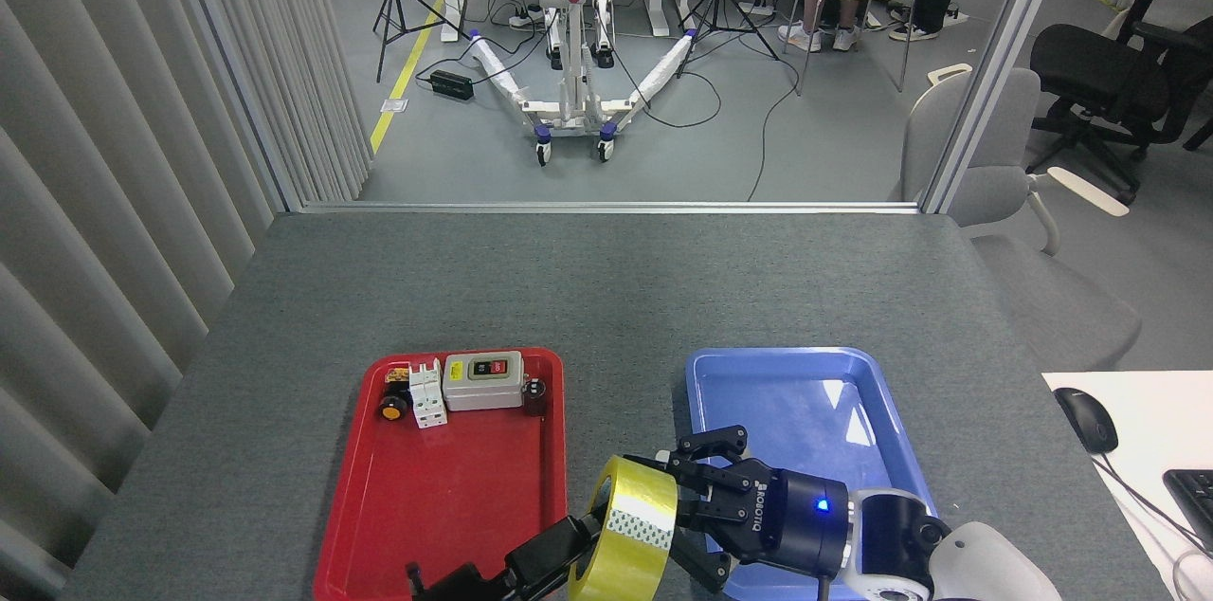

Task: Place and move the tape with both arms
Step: 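Grasp the tape with the right gripper and open the left gripper, then carry the tape with the right gripper over the blue tray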

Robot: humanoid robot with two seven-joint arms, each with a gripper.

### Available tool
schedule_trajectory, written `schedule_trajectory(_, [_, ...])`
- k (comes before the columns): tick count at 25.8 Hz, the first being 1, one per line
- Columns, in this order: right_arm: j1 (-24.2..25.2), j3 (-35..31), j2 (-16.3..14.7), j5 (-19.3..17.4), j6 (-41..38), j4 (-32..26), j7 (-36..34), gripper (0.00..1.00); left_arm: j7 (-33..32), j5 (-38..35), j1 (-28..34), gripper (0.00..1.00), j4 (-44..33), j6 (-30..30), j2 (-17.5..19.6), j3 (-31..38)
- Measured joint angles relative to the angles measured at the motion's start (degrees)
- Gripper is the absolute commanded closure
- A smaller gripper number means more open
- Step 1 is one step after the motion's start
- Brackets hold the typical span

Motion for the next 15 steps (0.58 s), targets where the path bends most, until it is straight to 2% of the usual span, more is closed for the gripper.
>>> schedule_trajectory(5, [0.08,0.02,0.19,0.10,-0.22,0.10,0.42,0.74,0.57,-0.18,-0.30,0.00,1.08,-1.65,-0.03,1.82])
schedule_trajectory(11, [0.26,-0.24,0.27,0.05,-0.11,0.11,0.51,0.74,0.57,-0.94,-0.61,0.00,4.42,-6.52,-0.02,5.47])
schedule_trajectory(15, [0.37,-0.87,0.35,0.03,-0.12,0.13,0.28,0.74,4.77,-7.47,-1.98,0.00,7.20,-8.17,-0.05,9.72])
